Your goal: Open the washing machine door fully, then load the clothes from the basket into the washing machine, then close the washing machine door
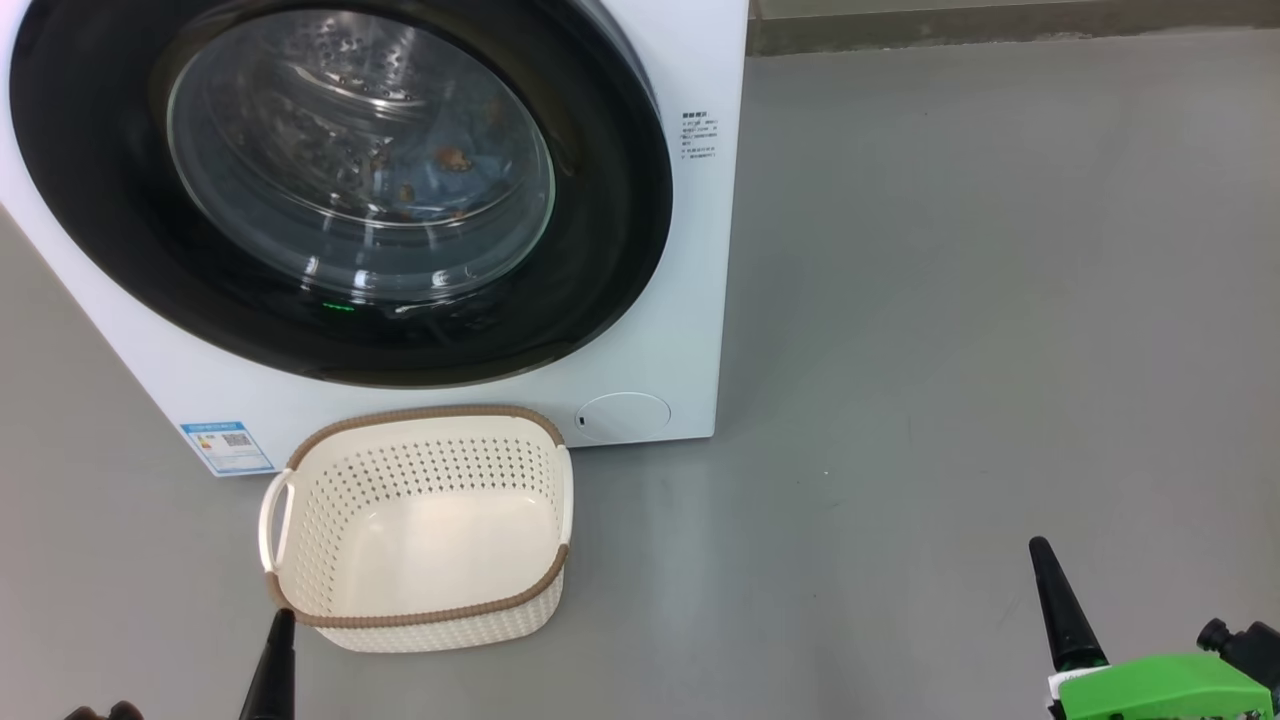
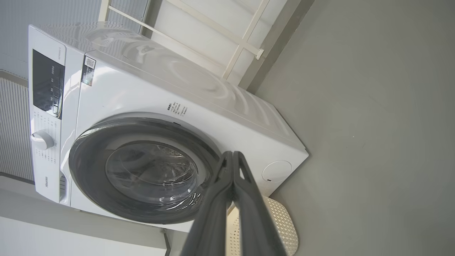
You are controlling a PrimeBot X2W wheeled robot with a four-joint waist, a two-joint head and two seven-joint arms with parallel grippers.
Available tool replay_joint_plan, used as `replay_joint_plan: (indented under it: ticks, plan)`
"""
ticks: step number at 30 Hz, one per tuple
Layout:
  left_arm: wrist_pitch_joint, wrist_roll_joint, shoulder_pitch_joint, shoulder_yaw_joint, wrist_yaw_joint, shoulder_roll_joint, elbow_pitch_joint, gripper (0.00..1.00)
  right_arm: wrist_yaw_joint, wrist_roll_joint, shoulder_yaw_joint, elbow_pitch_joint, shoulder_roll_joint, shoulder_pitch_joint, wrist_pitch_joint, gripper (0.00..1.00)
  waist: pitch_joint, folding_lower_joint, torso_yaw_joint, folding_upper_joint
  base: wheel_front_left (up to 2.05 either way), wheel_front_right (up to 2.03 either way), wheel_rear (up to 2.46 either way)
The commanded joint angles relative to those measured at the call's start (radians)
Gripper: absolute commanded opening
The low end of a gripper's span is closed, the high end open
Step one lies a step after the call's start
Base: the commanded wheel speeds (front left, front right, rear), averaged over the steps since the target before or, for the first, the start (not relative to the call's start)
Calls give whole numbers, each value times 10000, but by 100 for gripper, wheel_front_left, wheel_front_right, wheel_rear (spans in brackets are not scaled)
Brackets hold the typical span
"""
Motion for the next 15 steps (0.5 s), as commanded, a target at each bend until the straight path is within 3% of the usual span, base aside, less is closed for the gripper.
replay_joint_plan:
  ticks: [1, 15]
  plan:
    - [97, -266, -527, 258, -19, 191, -161, 0, -36, 299, 104, -221, -123, -483, 53, 0, 0, -1, 0, -1, 0, 0, 0]
    - [540, -1941, -815, 357, -22, 210, 15, 0, -44, 1851, 10, -138, -131, -645, 499, 0, -2, -1, -11, -1, 0, 0, 0]
